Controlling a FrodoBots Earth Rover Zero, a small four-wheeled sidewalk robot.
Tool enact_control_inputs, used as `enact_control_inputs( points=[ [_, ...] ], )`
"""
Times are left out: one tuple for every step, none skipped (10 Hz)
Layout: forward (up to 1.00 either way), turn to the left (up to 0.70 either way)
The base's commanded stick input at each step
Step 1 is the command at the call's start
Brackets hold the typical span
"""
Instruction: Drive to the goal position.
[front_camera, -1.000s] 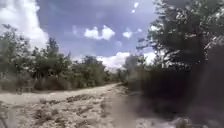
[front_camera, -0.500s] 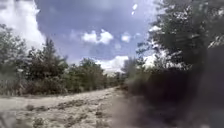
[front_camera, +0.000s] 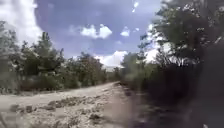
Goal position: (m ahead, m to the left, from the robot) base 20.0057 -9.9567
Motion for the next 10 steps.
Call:
enact_control_inputs(
  points=[
    [0.70,0.00],
    [0.70,0.00],
    [0.70,0.00],
    [0.70,0.00],
    [0.70,0.00],
    [0.70,0.00],
    [0.70,0.00],
    [0.70,0.00],
    [0.70,0.00],
    [0.70,0.00]
  ],
)
